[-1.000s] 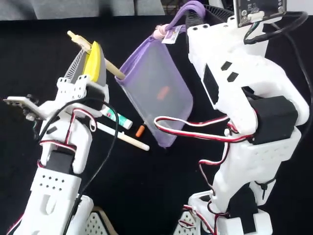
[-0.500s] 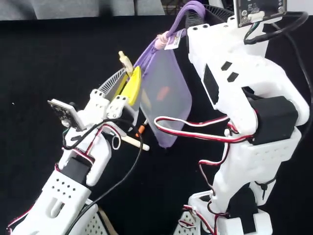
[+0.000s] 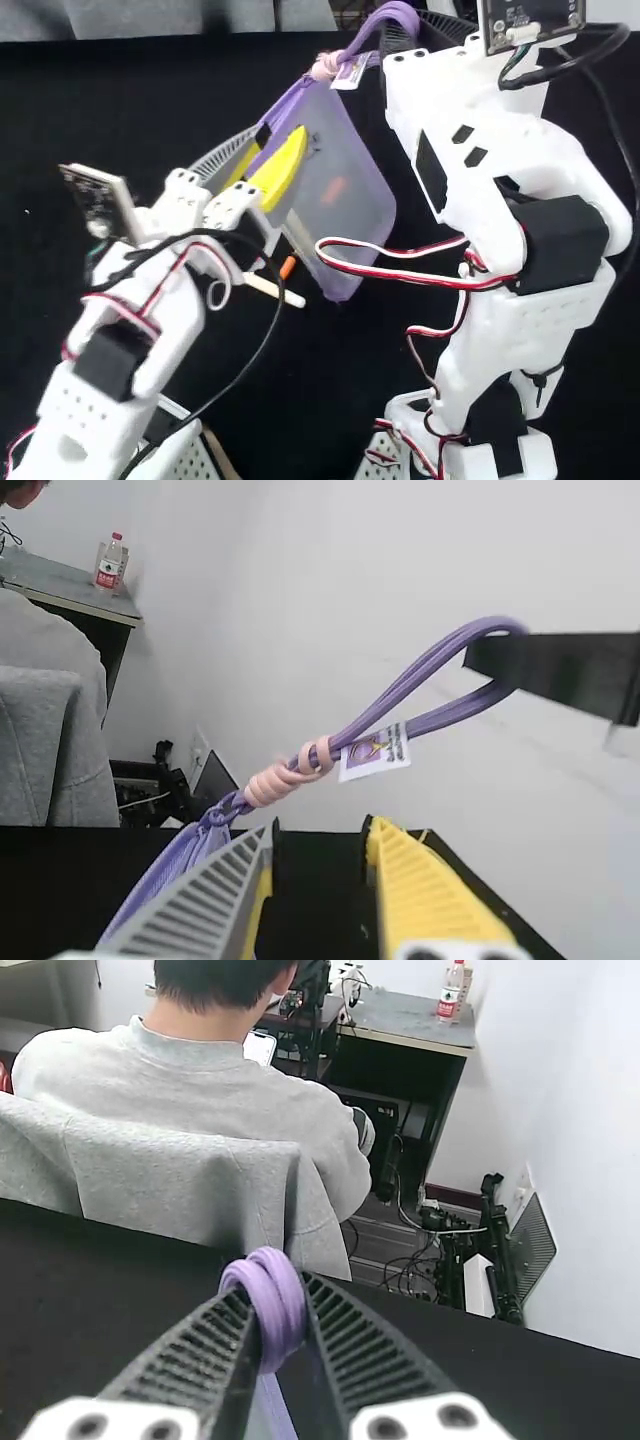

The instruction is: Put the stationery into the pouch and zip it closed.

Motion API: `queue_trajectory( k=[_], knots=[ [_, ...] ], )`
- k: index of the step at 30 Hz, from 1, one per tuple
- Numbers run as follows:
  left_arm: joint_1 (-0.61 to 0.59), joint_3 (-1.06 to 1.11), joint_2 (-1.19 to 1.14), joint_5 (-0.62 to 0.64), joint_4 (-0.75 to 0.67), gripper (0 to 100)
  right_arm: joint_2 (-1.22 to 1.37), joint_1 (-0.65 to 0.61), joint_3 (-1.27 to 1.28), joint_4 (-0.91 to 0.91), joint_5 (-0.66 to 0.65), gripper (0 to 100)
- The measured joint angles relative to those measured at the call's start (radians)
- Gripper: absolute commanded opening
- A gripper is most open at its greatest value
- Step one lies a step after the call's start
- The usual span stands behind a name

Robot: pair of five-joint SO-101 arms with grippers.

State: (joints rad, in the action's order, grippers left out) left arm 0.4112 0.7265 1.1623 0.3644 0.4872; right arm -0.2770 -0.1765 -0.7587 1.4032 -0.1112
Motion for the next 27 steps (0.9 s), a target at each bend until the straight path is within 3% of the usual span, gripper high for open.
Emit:
queue_trajectory(
  k=[5, 9, 15, 22, 27],
  knots=[
    [-0.087, -0.124, 0.005, 0.0, 0.106, 16, 0.0, 0.005, 0.0, 0.0, 0.0, 1.1],
    [-0.258, -0.14, 0.005, 0.0, 0.13, 16, 0.0, 0.061, 0.0, 0.0, 0.0, 1.1],
    [-0.486, 0.002, 0.005, 0.044, 0.169, 16, 0.0, 0.229, 0.0, -0.002, 0.0, 1.1],
    [-0.454, 0.299, 0.003, 0.018, 0.11, 16, 0.0, 0.384, 0.0, -0.066, 0.0, 1.1],
    [-0.399, 0.414, 0.0, -0.183, 0.127, 16, 0.0, 0.46, 0.0, -0.075, 0.0, 1.1]
  ],
)
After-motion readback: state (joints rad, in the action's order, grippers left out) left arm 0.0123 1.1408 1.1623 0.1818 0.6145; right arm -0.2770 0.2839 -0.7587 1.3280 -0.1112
